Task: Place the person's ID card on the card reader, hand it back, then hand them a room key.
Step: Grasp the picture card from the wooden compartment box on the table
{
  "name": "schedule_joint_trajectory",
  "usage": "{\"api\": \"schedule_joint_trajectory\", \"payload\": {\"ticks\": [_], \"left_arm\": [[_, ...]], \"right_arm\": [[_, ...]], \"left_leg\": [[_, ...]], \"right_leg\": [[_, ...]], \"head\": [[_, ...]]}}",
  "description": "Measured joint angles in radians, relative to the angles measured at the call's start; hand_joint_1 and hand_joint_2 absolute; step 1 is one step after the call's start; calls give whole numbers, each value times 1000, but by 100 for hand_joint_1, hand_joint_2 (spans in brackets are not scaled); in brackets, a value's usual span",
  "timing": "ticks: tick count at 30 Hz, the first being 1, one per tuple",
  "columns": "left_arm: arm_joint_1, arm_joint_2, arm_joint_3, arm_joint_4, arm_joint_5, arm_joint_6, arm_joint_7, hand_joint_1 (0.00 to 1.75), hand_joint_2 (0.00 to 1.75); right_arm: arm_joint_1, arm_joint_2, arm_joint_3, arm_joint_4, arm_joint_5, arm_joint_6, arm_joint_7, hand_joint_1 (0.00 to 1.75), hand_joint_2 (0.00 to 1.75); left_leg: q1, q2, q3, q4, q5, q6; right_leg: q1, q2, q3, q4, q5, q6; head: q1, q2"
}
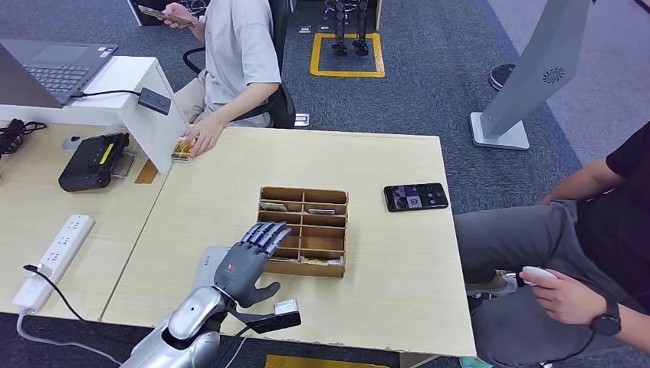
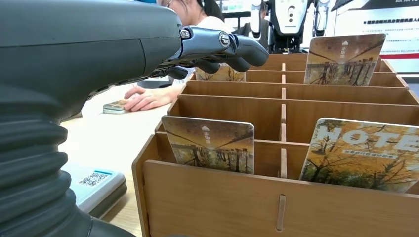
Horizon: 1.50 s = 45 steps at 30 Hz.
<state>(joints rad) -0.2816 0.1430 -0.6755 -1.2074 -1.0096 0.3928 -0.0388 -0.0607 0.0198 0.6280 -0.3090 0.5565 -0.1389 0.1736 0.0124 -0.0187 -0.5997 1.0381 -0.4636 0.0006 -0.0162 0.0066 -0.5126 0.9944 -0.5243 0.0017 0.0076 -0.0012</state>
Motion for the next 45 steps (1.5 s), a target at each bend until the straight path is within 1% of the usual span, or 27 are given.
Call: {"api": "schedule_joint_trajectory", "payload": {"ticks": [15, 21, 22, 25, 26, 45], "left_arm": [[0, 0, 7, 9, -14, 9, 11, 0, 175], [0, -1, 7, 11, 10, 4, -2, 0, 175], [0, -2, 8, 12, 13, 3, -4, 6, 175], [0, -2, 8, 12, 17, 2, -6, 137, 175], [0, -2, 8, 12, 17, 1, -7, 175, 175], [-13, -3, 12, 12, 33, -2, -15, 175, 175]], "right_arm": [[-2, 0, 11, 0, -6, 0, 2, 0, 175], [-3, 0, 16, 0, -11, 0, 2, 0, 175], [-3, 0, 17, 0, -11, 0, 2, 0, 175], [-3, -1, 19, 0, -11, 0, 2, 0, 175], [-3, -1, 20, 0, -11, 1, 2, 0, 175], [-7, -2, 24, 0, -11, 11, 2, 0, 175]], "left_leg": [[0, 0, 0, 0, 0, 0], [0, 0, 0, 0, 0, 0], [0, 0, 0, 0, 0, 0], [0, 0, 0, 0, 0, 0], [0, 0, 0, 0, 0, 0], [0, 0, 0, 0, 0, 0]], "right_leg": [[0, 0, 0, 0, 0, 0], [0, 0, 0, 0, 0, 0], [0, 0, 0, 0, 0, 0], [0, 0, 0, 0, 0, 0], [0, 0, 0, 0, 0, 0], [0, 0, 0, 0, 0, 0]], "head": [[0, 0], [0, 0], [0, 0], [0, 0], [0, 0], [0, 0]]}}
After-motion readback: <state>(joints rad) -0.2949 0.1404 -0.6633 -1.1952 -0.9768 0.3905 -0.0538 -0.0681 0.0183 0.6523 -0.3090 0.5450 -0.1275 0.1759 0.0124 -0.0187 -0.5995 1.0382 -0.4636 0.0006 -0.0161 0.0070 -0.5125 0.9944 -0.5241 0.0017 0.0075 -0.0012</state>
